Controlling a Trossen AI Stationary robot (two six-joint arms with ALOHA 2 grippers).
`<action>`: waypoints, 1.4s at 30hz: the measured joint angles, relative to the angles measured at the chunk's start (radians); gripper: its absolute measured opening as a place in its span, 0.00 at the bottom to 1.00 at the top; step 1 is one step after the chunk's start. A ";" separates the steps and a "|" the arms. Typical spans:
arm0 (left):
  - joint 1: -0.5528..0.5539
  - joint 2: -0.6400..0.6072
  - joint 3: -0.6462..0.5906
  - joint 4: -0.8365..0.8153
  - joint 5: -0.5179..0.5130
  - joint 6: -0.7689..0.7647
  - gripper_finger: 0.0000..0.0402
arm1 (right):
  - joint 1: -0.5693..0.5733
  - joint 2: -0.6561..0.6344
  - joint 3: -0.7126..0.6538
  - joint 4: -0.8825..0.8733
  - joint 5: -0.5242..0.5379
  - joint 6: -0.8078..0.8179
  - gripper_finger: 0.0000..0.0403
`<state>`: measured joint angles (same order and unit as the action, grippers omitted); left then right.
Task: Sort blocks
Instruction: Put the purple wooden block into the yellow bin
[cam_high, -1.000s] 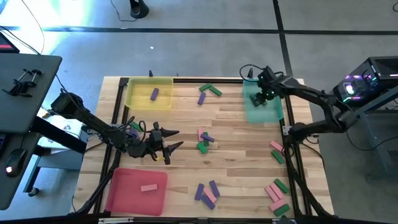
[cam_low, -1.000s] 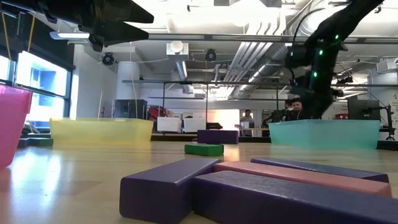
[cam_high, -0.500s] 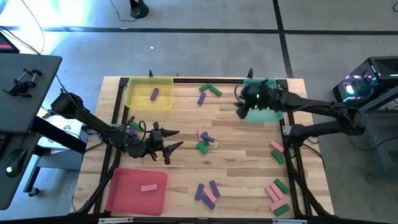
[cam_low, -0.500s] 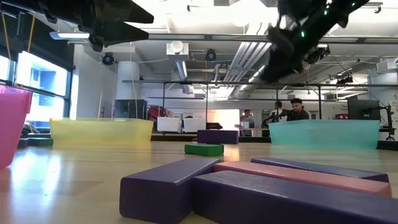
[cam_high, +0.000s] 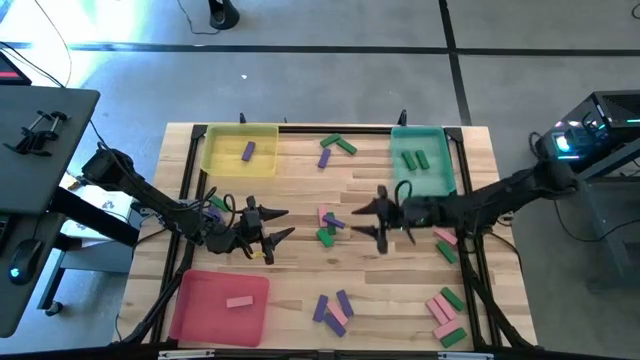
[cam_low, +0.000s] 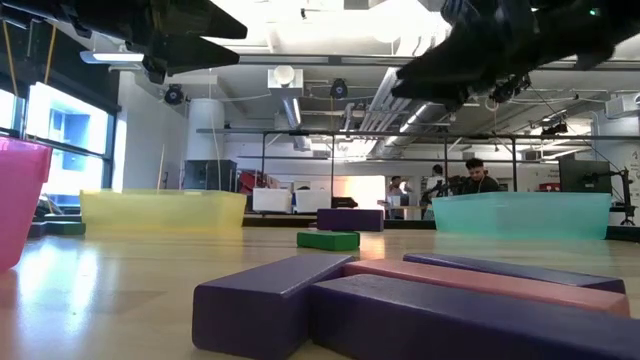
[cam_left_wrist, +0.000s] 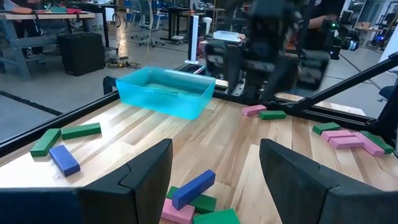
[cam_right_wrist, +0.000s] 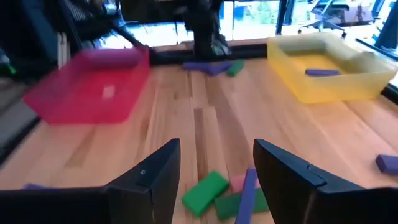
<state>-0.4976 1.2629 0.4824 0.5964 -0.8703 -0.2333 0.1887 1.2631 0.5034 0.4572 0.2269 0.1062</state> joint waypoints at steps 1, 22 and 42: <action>0.000 0.000 0.000 0.000 0.000 0.000 0.57 | 0.020 0.026 0.000 0.010 0.031 -0.001 0.47; 0.000 0.000 0.000 0.000 0.000 0.000 0.57 | -0.032 0.491 -0.001 0.313 0.084 0.105 0.47; 0.006 0.000 0.000 0.000 0.000 -0.004 0.57 | -0.079 0.579 0.000 0.364 0.065 0.159 0.11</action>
<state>-0.4916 1.2629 0.4824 0.5961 -0.8703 -0.2374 0.1096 1.8420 0.5034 0.8215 0.2920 0.2653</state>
